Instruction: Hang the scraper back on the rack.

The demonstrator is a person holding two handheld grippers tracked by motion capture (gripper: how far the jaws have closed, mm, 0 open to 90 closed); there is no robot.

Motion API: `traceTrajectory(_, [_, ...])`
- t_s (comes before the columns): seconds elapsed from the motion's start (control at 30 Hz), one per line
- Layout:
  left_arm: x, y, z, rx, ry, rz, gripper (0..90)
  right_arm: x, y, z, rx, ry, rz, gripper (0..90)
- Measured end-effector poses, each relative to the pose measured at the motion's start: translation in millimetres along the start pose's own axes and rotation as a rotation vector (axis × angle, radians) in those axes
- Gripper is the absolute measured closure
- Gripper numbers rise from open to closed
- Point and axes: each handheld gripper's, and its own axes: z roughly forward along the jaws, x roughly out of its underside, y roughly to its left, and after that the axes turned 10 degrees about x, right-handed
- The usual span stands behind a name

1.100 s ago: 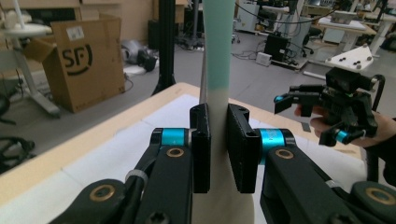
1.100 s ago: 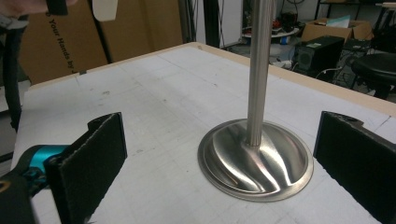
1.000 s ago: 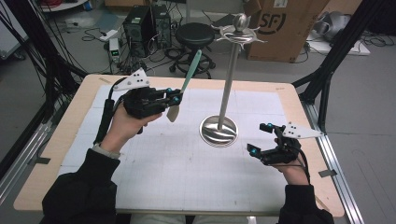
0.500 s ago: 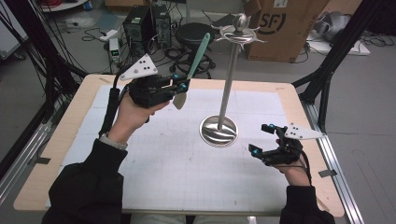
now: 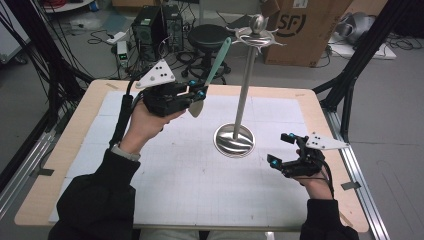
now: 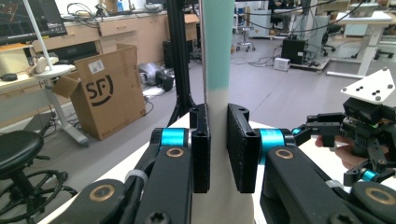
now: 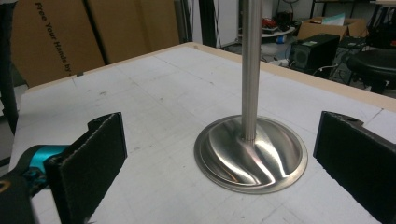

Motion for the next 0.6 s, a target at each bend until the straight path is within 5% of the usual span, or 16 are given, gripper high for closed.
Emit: traceTrajectory(0.6, [7.0,5.3,13.3,-0.010,0.017,-0.005,80.2,5.6,-2.8,-3.6,0.012,0.008,0.015,1.5])
